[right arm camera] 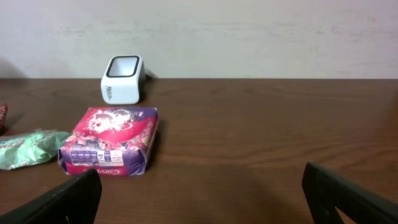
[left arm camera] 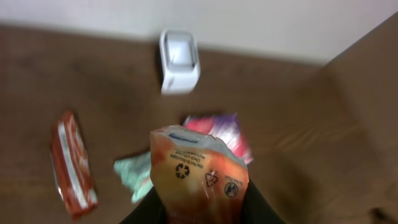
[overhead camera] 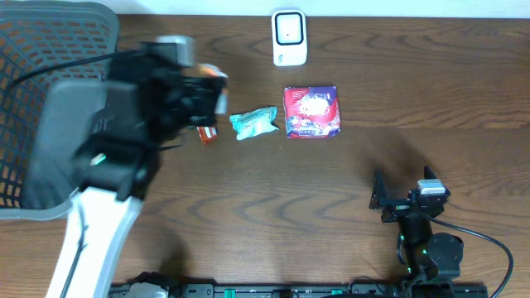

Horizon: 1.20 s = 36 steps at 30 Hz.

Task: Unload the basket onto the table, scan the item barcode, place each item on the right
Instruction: 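Carry the orange pouch out and set it beside the snack bar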

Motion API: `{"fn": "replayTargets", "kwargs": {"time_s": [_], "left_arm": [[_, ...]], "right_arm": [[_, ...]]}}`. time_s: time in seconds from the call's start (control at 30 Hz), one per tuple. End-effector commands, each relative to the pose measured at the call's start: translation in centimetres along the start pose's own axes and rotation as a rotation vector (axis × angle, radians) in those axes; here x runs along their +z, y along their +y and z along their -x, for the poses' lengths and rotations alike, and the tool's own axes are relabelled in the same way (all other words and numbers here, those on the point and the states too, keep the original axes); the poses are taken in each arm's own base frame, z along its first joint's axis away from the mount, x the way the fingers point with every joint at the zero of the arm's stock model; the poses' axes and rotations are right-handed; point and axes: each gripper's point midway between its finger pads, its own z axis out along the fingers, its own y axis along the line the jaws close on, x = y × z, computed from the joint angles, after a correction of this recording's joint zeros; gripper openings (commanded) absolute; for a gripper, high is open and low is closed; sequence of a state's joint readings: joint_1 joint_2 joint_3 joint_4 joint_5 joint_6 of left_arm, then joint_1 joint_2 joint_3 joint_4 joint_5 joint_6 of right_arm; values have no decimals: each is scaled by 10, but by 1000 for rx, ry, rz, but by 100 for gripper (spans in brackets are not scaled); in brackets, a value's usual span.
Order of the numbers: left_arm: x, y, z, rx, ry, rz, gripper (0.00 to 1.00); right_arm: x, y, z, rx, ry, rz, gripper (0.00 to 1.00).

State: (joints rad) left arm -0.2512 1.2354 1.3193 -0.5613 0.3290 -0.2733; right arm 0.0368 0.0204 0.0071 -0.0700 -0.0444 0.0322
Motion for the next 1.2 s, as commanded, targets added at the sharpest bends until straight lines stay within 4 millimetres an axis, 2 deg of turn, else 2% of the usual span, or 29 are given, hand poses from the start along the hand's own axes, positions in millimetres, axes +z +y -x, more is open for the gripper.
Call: {"fn": "replayTargets", "kwargs": {"time_s": [0.0, 0.17, 0.23, 0.3, 0.37, 0.4, 0.43, 0.47, 0.57, 0.6, 0.7, 0.73, 0.8, 0.87, 0.97, 1.07, 1.17], "left_arm": [[54, 29, -37, 23, 122, 195, 7], [119, 61, -83, 3, 255, 359, 8], [137, 85, -102, 16, 303, 450, 8], [146, 108, -112, 34, 323, 546, 8], [151, 125, -119, 49, 337, 616, 17], [151, 131, -120, 54, 337, 645, 25], [151, 137, -120, 56, 336, 667, 36], [150, 139, -119, 53, 335, 672, 61], [145, 136, -108, 45, 305, 664, 70], [140, 131, -101, 42, 284, 653, 79], [121, 117, -79, 36, 220, 624, 86], [112, 112, -70, 34, 193, 614, 92], [84, 103, -51, 23, 138, 600, 100], [48, 102, -39, -32, 92, 608, 98], [-5, 110, -38, -152, 58, 654, 98], [-44, 116, -47, -191, 70, 693, 98], [-65, 116, -56, -197, 89, 708, 98]], "right_arm": [[0, -1, -1, -15, 4, -5, 99], [0, -1, -1, -15, 4, -5, 99], [0, -1, -1, -15, 4, -5, 99], [0, -1, -1, -15, 4, -5, 99], [0, -1, -1, -15, 4, -5, 99], [0, -1, -1, -15, 4, -5, 99], [0, -1, -1, -15, 4, -5, 99], [0, -1, -1, -15, 4, -5, 99], [0, -1, -1, -15, 4, -5, 99], [0, -1, -1, -15, 4, -5, 99], [0, -1, -1, -15, 4, -5, 99], [0, -1, -1, -15, 4, -5, 99], [0, -1, -1, -15, 4, -5, 99], [0, -1, -1, -15, 4, -5, 99], [0, -1, -1, -15, 4, -5, 99], [0, -1, -1, -15, 4, -5, 99], [0, -1, -1, -15, 4, -5, 99]]}}
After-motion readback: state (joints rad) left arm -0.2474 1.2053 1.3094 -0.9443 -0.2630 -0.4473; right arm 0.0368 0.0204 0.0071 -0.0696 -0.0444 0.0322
